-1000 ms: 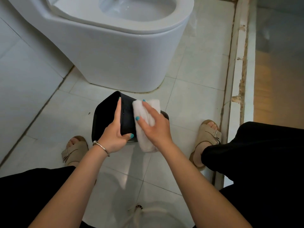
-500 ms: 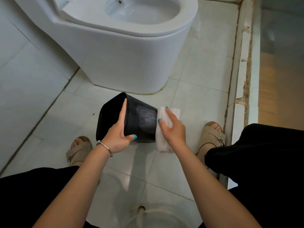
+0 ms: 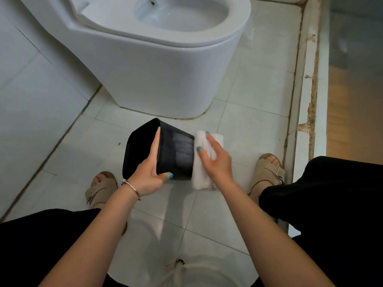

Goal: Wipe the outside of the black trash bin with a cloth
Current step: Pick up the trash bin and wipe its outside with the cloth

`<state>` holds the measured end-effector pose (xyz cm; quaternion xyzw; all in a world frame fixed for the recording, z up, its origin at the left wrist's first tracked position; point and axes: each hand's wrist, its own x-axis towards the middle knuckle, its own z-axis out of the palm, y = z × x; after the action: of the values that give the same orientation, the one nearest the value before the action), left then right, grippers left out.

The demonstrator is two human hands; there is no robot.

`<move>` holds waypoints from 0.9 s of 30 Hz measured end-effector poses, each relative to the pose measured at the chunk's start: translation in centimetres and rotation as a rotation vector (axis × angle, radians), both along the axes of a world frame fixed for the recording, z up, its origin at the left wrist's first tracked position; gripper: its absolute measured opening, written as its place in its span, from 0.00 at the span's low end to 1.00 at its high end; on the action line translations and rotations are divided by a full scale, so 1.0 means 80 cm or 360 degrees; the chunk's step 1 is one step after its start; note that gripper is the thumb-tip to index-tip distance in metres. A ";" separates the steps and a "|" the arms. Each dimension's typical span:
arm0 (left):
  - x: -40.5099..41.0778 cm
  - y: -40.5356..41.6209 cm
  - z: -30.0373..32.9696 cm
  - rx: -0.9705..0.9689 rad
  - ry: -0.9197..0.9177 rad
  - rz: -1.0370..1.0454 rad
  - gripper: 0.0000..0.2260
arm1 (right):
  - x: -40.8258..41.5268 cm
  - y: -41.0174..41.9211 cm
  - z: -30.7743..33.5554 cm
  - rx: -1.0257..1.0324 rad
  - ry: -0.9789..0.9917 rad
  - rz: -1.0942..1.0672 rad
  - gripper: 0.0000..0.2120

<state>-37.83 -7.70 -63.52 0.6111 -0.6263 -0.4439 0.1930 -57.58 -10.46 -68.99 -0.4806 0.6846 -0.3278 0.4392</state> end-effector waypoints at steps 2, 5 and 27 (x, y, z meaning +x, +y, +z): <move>-0.009 0.003 0.002 -0.0005 -0.0066 -0.0027 0.52 | -0.015 -0.001 -0.009 0.0102 0.0062 -0.0067 0.24; -0.014 0.003 0.004 -0.0025 -0.0154 -0.0029 0.53 | -0.012 -0.002 -0.010 0.0114 0.0149 -0.0055 0.25; -0.030 -0.006 0.007 -0.0050 -0.0352 -0.0210 0.52 | -0.018 -0.002 -0.025 0.0199 0.0304 -0.0235 0.25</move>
<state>-40.20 -8.16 -62.92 0.6108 -0.6894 -0.3757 0.1028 -59.03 -10.63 -70.98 -0.4296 0.7759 -0.2689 0.3758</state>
